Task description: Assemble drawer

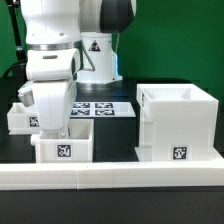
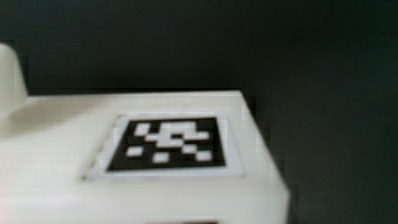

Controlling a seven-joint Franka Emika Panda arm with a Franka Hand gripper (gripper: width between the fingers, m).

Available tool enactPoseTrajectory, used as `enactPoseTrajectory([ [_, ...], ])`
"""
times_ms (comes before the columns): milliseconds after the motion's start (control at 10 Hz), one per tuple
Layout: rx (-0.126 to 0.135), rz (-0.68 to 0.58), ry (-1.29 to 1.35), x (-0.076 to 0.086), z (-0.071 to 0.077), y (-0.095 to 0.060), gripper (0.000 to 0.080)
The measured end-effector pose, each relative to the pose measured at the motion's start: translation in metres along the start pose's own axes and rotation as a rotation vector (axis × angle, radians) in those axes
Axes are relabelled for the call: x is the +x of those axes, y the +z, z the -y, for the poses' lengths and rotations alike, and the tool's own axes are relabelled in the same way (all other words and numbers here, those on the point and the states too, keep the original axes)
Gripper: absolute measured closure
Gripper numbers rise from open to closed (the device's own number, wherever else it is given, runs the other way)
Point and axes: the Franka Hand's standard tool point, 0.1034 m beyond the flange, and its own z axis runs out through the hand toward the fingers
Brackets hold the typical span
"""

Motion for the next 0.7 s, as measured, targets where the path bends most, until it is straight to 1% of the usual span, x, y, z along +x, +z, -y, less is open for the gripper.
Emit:
enactPoseTrajectory([
  [200, 0.001, 0.000, 0.001, 0.000, 0.000, 0.001, 0.0757],
  [300, 0.003, -0.001, 0.000, 0.003, 0.000, 0.001, 0.0757],
  [600, 0.015, -0.022, -0.010, 0.029, -0.011, -0.004, 0.0757],
  [700, 0.011, -0.027, -0.020, 0.036, -0.015, -0.006, 0.0757],
])
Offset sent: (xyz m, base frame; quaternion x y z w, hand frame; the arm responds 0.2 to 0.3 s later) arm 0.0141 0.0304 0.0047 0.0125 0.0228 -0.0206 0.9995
